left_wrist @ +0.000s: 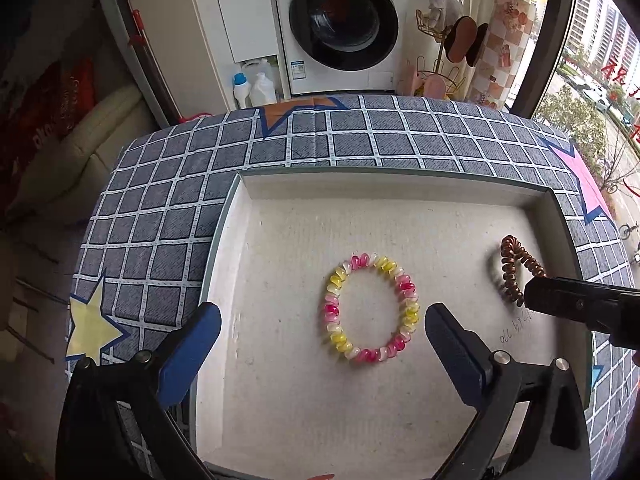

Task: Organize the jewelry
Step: 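Open both tools to drop the bracelet and coil into the tray, then grasp the brown braided bracelet with the left tool while the right tool grasps the yellow cord hair tie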

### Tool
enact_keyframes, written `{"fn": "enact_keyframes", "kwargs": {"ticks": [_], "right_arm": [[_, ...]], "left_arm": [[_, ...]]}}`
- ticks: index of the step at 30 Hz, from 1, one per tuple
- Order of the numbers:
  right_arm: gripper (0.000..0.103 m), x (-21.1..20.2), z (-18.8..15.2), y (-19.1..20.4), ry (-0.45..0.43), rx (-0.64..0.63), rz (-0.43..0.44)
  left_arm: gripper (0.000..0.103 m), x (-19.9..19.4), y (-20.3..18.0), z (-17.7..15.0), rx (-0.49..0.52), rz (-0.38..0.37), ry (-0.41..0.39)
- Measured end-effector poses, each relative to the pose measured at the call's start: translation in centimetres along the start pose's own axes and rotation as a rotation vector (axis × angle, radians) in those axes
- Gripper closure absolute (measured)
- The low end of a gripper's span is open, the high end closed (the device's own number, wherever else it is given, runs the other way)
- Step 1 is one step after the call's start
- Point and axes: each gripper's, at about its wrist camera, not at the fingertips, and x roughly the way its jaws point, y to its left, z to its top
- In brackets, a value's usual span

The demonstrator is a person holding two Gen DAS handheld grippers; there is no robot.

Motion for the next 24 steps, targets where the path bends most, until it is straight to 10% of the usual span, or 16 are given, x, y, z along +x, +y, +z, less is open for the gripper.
{"fn": "enact_keyframes", "kwargs": {"ticks": [7,24], "right_arm": [[0.016,-3.3,-1.8,0.4,-0.065,0.042,0.077],[0.013,-8.1,-12.7,2.2,-0.024,0.045,0.063]], "left_arm": [[0.0,-3.5,1.8,-1.7,-0.008,-0.021,-0.023],[0.0,-8.9,8.9,-15.6,-0.107,-0.02,0.142]]}}
